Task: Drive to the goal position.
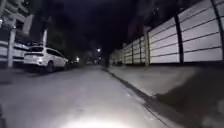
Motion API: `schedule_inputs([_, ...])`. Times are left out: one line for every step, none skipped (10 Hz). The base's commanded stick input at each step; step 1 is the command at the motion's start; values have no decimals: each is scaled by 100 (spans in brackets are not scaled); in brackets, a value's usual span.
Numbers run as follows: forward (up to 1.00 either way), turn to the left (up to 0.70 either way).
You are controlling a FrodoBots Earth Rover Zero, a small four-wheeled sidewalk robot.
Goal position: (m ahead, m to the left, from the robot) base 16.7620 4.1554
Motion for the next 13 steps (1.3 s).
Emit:
schedule_inputs([70, 0])
schedule_inputs([70, 0])
schedule_inputs([70, 0])
schedule_inputs([70, 0])
schedule_inputs([70, 0])
schedule_inputs([70, 0])
schedule_inputs([70, 0])
schedule_inputs([70, 0])
schedule_inputs([70, 0])
schedule_inputs([70, 0])
schedule_inputs([70, 0])
schedule_inputs([70, 0])
schedule_inputs([70, 0])
